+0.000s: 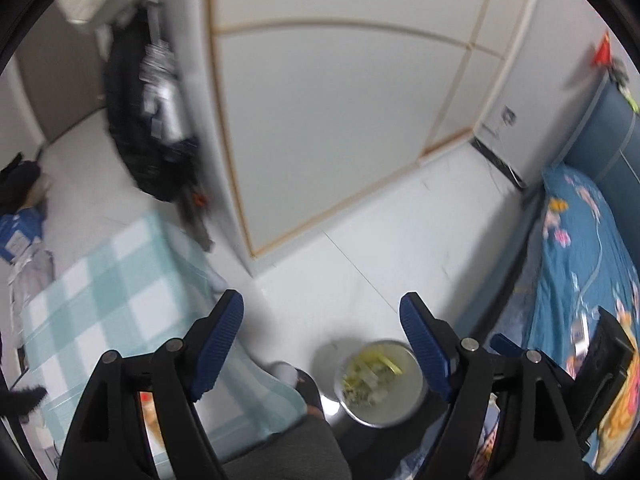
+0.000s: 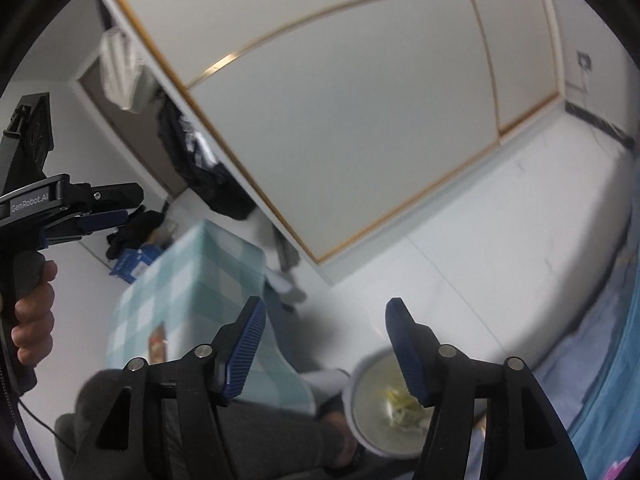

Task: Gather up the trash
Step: 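Move both tools back over the table toward the gold packets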

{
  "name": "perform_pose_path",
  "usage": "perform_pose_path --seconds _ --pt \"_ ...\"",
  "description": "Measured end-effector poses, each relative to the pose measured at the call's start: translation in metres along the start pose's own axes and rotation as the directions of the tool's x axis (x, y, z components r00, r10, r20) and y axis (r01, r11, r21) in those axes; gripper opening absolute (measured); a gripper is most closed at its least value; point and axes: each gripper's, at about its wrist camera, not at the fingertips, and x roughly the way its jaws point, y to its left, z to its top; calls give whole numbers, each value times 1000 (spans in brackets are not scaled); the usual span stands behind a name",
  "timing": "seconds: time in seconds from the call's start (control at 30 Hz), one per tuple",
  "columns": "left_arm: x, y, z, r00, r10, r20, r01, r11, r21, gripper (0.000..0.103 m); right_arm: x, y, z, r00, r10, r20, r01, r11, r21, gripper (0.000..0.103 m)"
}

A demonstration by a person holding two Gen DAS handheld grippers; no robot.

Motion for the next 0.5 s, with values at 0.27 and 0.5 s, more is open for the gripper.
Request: perform_pose_path --seconds 0.27,0.5 --pt "-40 55 -20 993 60 105 -44 988 -145 85 -15 73 21 994 87 71 -75 985 -156 71" --pt "-92 116 -45 950 193 246 -112 944 -309 92 -17 143 29 979 182 90 -150 947 -286 76"
